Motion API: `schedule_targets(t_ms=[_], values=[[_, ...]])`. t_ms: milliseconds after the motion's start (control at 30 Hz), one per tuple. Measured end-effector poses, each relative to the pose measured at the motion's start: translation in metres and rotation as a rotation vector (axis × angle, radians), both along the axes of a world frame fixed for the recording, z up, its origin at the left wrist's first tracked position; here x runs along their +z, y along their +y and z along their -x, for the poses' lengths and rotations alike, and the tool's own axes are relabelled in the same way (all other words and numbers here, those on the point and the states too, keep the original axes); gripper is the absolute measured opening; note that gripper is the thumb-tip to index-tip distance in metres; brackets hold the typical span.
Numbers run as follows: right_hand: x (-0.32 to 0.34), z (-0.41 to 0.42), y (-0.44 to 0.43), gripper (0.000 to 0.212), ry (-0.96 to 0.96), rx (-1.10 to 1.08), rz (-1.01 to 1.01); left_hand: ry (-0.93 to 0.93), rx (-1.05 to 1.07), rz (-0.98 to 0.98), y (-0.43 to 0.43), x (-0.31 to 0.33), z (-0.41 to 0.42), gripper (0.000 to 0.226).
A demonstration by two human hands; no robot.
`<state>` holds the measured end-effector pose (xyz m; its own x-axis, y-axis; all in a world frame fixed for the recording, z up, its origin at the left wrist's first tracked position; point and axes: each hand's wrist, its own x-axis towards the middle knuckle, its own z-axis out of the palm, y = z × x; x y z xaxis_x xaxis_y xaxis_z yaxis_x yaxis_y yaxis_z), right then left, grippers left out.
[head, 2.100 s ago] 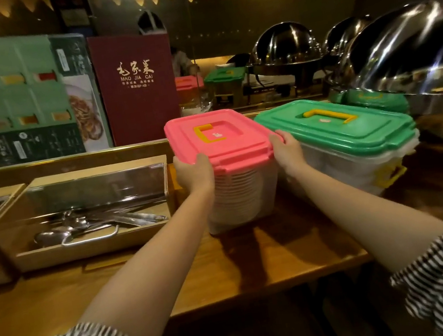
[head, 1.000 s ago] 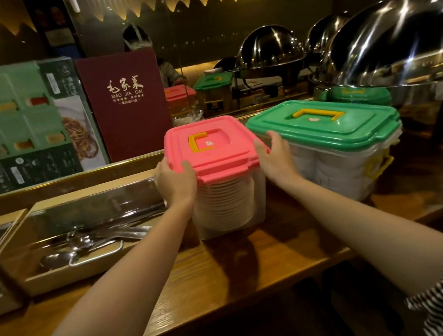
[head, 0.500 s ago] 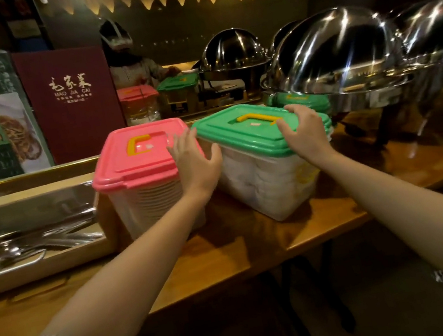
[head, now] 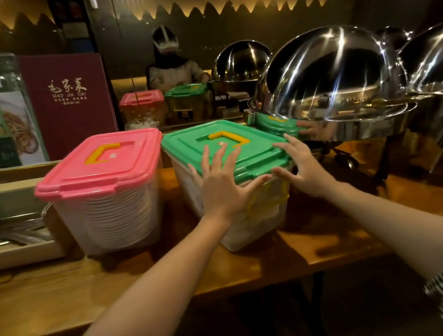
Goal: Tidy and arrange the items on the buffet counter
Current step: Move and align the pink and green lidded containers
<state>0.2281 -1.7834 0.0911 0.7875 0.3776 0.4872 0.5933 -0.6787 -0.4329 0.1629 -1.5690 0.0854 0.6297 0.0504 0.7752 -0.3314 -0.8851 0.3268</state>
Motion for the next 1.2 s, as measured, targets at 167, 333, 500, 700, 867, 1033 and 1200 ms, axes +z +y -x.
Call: schedule_targets(t_ms=[167,333,500,700,867,1033,1200], values=[[-0.017,-0.004,0.002,0.086,-0.115,-0.005,-0.028,-0.227,-0.086,-0.178,0.014,-0.005,-0.011,0.060],[-0.030,-0.003,0.009,0.082,-0.239,-0.056,-0.153,-0.305,-0.184,-0.283,0.025,-0.003,-0.016,0.054],[-0.037,-0.002,0.025,0.080,-0.277,-0.049,-0.171,-0.341,-0.220,-0.339,0.050,-0.004,-0.019,0.055],[-0.032,0.006,0.048,0.077,-0.335,-0.045,-0.150,-0.317,-0.212,-0.334,0.080,-0.005,-0.014,0.062],[-0.031,0.014,0.070,0.075,-0.347,-0.102,-0.145,-0.238,-0.267,-0.293,0.106,-0.008,-0.020,0.061],[-0.025,0.028,0.094,0.073,-0.321,-0.192,-0.057,-0.146,-0.340,-0.261,0.132,-0.004,-0.021,0.056],[-0.013,0.028,0.089,0.079,-0.475,-0.280,0.136,-0.152,-0.217,-0.401,0.131,0.005,-0.013,0.069]])
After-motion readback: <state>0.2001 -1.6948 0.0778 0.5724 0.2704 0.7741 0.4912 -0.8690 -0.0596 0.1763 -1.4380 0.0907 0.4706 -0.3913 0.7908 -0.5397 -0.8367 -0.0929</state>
